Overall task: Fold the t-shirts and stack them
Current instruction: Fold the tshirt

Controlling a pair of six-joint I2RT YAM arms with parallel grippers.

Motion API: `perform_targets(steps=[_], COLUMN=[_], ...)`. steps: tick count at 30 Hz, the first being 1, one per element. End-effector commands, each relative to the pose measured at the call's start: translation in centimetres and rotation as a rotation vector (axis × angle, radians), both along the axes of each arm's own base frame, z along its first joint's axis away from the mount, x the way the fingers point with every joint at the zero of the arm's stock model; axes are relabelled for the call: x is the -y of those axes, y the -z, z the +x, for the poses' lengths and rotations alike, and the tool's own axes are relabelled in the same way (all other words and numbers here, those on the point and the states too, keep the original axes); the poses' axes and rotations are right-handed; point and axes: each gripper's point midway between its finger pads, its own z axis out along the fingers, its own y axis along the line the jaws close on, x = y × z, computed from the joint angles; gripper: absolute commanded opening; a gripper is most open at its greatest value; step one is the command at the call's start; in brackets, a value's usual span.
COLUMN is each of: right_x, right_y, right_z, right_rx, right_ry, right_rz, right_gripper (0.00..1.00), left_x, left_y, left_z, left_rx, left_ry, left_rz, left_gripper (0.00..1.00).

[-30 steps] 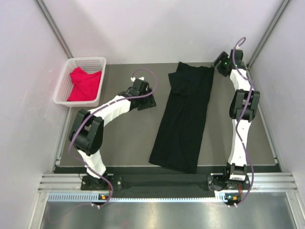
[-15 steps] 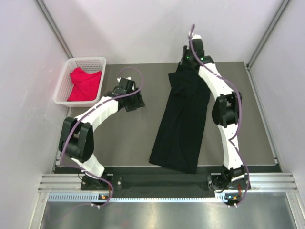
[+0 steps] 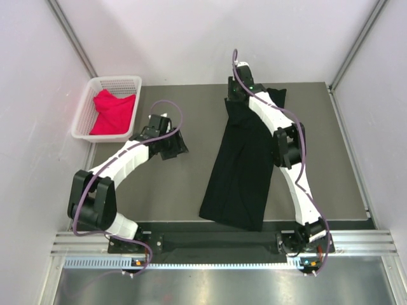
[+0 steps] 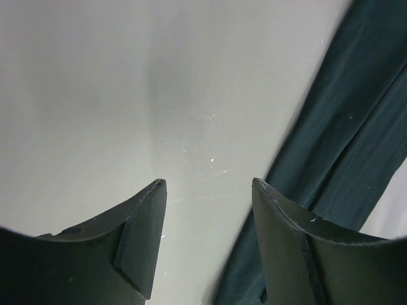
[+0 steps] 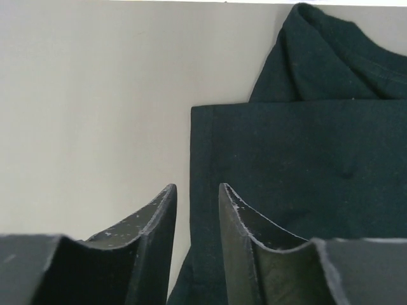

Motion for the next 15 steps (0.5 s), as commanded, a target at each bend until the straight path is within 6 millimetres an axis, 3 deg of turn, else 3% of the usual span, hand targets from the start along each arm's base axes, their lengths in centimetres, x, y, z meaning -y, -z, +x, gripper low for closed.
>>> perform_targets(steps=[1, 15], right_x=[-1.5, -2.0], right_y=[-0.9, 4.7], right_z=[0.4, -0.6], right_rx=[0.038, -0.088], right_ry=[-0.001, 0.005], right_rz=[0.021, 0.041], right_gripper=[0.34, 0.44], left_x=[0.2, -0.1], left_y=[-2.0, -1.8], left_z=[0.6, 0.9], left_rx=[0.069, 0.05], left_ry=[-0.007, -0.041], left_rz=[-0.061, -0.123], left_gripper=[0.61, 0.61])
